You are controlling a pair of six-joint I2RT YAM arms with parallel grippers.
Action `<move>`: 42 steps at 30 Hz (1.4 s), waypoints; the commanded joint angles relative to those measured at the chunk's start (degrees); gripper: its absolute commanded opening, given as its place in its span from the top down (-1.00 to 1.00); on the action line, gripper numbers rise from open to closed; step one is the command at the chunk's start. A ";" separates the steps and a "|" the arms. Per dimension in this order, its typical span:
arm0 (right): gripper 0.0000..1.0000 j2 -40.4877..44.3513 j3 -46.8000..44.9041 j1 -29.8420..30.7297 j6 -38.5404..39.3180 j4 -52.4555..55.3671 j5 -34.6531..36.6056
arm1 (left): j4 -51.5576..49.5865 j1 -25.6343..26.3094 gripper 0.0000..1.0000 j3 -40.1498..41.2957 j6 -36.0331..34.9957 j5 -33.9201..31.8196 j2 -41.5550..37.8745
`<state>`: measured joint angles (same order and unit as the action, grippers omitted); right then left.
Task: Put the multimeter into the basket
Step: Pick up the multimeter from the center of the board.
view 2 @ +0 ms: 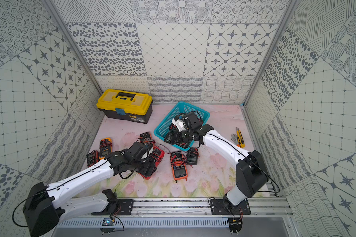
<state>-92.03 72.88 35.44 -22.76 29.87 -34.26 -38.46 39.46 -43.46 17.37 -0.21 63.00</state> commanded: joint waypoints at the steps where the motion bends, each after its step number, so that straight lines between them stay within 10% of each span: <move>1: -0.74 -3.25 1.45 0.20 2.12 1.53 -9.26 | 9.85 0.41 1.00 -0.45 -8.46 -0.24 -3.79; 22: -0.36 -8.40 1.39 0.99 0.67 -4.28 -25.06 | 23.99 1.25 1.00 -1.83 -19.34 -3.13 -1.53; 32: 1.00 -7.60 0.60 0.81 -1.33 -4.68 -23.08 | 28.35 1.22 1.00 -2.67 -18.98 -6.11 0.16; 38: 1.00 -3.51 -0.18 -1.41 -7.57 -9.59 -21.12 | 30.13 1.19 -0.88 -1.47 -17.26 -6.79 -3.09; 42: 1.00 -0.13 -0.11 -3.86 -11.28 -11.79 -19.29 | 30.52 1.19 -0.98 -1.22 -16.75 -5.17 -5.80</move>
<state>-96.55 72.69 32.77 -27.94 23.42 -53.28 -20.82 40.45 -44.51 -0.14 -4.51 59.70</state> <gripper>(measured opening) 0.453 0.986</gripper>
